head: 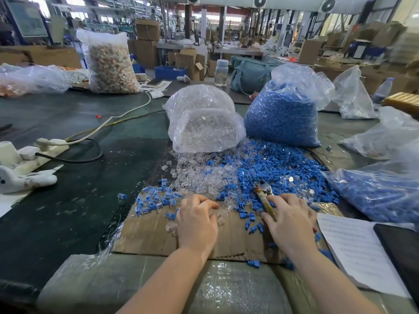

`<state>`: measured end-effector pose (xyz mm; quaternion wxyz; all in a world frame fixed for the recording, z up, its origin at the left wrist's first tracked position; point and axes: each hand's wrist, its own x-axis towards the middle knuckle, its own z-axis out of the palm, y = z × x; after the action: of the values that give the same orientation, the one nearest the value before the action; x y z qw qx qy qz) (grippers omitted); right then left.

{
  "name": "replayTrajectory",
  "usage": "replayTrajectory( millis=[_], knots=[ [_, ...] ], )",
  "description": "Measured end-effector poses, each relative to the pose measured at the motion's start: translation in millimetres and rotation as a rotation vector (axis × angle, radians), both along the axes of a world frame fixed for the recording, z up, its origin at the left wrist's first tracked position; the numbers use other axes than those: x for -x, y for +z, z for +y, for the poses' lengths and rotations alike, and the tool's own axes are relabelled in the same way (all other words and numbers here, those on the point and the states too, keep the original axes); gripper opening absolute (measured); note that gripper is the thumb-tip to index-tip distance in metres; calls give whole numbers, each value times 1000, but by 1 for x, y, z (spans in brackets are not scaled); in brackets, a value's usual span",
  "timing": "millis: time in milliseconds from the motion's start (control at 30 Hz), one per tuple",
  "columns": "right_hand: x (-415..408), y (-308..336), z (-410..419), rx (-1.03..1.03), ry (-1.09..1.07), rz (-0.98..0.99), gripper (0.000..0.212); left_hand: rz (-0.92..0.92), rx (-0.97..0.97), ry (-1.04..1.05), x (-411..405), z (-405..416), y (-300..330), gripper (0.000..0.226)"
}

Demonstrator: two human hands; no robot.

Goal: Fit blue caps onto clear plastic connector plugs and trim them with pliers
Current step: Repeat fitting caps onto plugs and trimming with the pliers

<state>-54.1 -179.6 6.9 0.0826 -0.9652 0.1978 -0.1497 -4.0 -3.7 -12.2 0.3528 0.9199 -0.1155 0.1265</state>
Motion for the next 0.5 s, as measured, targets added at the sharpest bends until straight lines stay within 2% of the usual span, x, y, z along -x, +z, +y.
replayTrajectory(
  millis=[133,300,500],
  knots=[
    [-3,-4,14,22,104,7,27,-2,8,-63,10,-12,-4,18],
    [-7,-8,16,1,83,-3,26,-72,15,-170,26,-21,-11,19],
    [-7,-6,10,-4,48,17,27,-14,10,-247,31,-31,-13,24]
  ],
)
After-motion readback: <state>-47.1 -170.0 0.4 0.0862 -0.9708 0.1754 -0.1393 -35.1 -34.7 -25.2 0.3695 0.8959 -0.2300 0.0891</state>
